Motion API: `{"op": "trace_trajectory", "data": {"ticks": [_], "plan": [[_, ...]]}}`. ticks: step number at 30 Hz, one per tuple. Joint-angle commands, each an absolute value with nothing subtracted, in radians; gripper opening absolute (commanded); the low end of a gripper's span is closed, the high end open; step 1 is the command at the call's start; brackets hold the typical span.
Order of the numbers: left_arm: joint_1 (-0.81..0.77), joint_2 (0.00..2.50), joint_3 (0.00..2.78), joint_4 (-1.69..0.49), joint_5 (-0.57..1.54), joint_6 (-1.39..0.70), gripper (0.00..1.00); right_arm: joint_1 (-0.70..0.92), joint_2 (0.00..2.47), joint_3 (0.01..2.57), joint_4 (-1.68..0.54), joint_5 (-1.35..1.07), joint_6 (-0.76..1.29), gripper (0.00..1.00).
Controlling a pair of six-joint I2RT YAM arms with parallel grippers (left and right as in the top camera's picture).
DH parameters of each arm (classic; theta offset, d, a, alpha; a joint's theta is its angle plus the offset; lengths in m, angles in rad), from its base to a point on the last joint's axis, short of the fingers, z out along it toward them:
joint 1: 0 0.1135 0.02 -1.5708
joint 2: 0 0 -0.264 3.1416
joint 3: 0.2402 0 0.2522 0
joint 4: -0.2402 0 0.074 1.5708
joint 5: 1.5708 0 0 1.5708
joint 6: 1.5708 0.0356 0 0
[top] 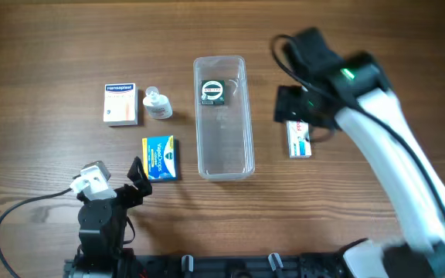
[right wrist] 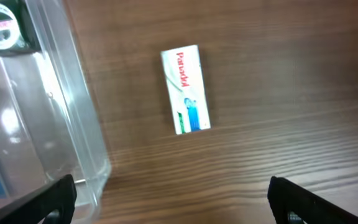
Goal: Pack container
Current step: 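Release the Zam-Buk box and move the right gripper to the Panadol box, then lower the right gripper and grasp the white Panadol box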
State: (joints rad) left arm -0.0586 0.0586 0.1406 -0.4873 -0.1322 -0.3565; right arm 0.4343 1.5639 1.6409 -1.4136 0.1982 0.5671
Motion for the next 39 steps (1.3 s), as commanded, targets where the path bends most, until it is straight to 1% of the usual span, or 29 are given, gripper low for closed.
{"op": "trace_trajectory", "data": {"ticks": [1, 5, 7, 11, 16, 21, 28, 31, 39], "plan": [[-0.054, 0.048, 0.138, -0.484, -0.128, -0.344, 1.0, 0.431, 1.437, 1.454, -1.32, 0.174, 0.546, 1.0], [-0.054, 0.048, 0.138, -0.484, -0.128, -0.344, 1.0, 0.431, 1.409, 1.291, -1.215, 0.156, 0.553, 1.0], [-0.054, 0.048, 0.138, -0.484, -0.128, -0.344, 1.0, 0.422, 1.419, 1.185, -1.11, 0.112, 0.561, 1.0], [-0.054, 0.048, 0.138, -0.484, -0.128, -0.344, 1.0, 0.34, 1.443, 1.097, -0.999, -0.014, 0.561, 1.0], [-0.054, 0.048, 0.138, -0.484, -0.128, -0.344, 1.0, 0.214, 1.469, 1.095, -0.994, -0.048, 0.498, 1.0], [-0.054, 0.048, 0.138, -0.484, -0.128, -0.344, 1.0, 0.14, 1.493, 1.095, -0.983, -0.046, 0.414, 0.99], [-0.054, 0.048, 0.138, -0.484, -0.128, -0.344, 1.0, 0.133, 1.6, 1.095, -0.925, -0.034, 0.266, 0.99], [-0.054, 0.048, 0.138, -0.484, -0.128, -0.344, 1.0, 0.133, 1.66, 1.095, -0.912, 0.01, 0.242, 0.99], [-0.054, 0.048, 0.138, -0.484, -0.128, -0.344, 1.0, 0.133, 1.737, 1.095, -0.845, -0.034, 0.109, 0.99]]}}
